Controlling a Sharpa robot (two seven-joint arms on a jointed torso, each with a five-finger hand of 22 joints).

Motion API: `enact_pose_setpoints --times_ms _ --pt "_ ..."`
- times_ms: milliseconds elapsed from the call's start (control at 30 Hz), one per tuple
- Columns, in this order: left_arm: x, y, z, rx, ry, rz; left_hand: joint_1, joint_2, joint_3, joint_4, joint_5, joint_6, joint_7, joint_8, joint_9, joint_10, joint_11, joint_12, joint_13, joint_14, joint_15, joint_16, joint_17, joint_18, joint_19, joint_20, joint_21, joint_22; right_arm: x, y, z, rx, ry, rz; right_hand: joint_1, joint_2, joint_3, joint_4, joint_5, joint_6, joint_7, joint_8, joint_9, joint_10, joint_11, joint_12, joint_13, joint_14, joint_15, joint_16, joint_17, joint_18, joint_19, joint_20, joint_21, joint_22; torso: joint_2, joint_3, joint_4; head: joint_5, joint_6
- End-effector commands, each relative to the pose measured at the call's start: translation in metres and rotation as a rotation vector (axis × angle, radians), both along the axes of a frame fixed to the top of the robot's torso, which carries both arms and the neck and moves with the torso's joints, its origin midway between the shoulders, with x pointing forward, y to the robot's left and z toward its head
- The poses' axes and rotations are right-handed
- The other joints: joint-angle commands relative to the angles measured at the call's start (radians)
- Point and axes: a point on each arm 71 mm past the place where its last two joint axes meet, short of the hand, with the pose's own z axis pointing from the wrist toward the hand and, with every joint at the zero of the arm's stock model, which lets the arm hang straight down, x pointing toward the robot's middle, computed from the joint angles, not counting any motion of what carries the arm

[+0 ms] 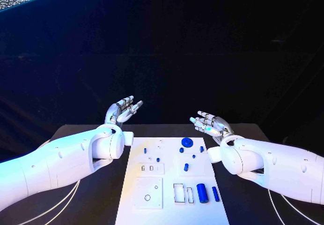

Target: Assemble the parts on the task board

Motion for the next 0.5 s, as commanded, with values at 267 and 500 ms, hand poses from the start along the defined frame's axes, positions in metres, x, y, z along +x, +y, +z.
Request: enact_pose_setpoints --times_ms 267,500 --pt "-0.004 0.007 0.004 -0.041 -0.009 -0.075 0.053 0.0 0.001 0.014 0.009 0.035 0.079 0.009 0.005 0.039 0.018 0.011 0.005 0.031 0.005 0.01 0.005 0.021 0.022 0.01 0.008 0.004 0.011 -0.004 0.015 -0.299 -0.177 0.188 0.161 -0.008 0.01 -0.051 -0.023 0.238 0.116 0.058 0.04 0.327 -0.014 0.033 0.02 0.372 -0.026 0.066 0.043 0.054 0.32 0.005 0.068 0.029 0.011 -0.0061 -0.0004 -0.004 -0.016" --pt "-0.011 0.013 0.008 -0.049 -0.017 -0.093 0.075 0.011 -0.009 0.024 0.008 0.105 0.1 0.024 0.015 0.141 0.044 0.023 0.012 0.16 0.006 0.036 0.023 0.037 0.083 0.01 0.022 0.012 0.019 -0.008 0.033 -0.497 -0.333 0.202 0.215 -0.028 0.035 -0.102 -0.039 0.469 0.079 0.106 0.072 0.558 -0.052 0.039 0.027 0.498 -0.063 0.084 0.051 0.083 0.469 -0.001 0.078 0.028 0.032 -0.0028 0.0071 -0.014 -0.015"
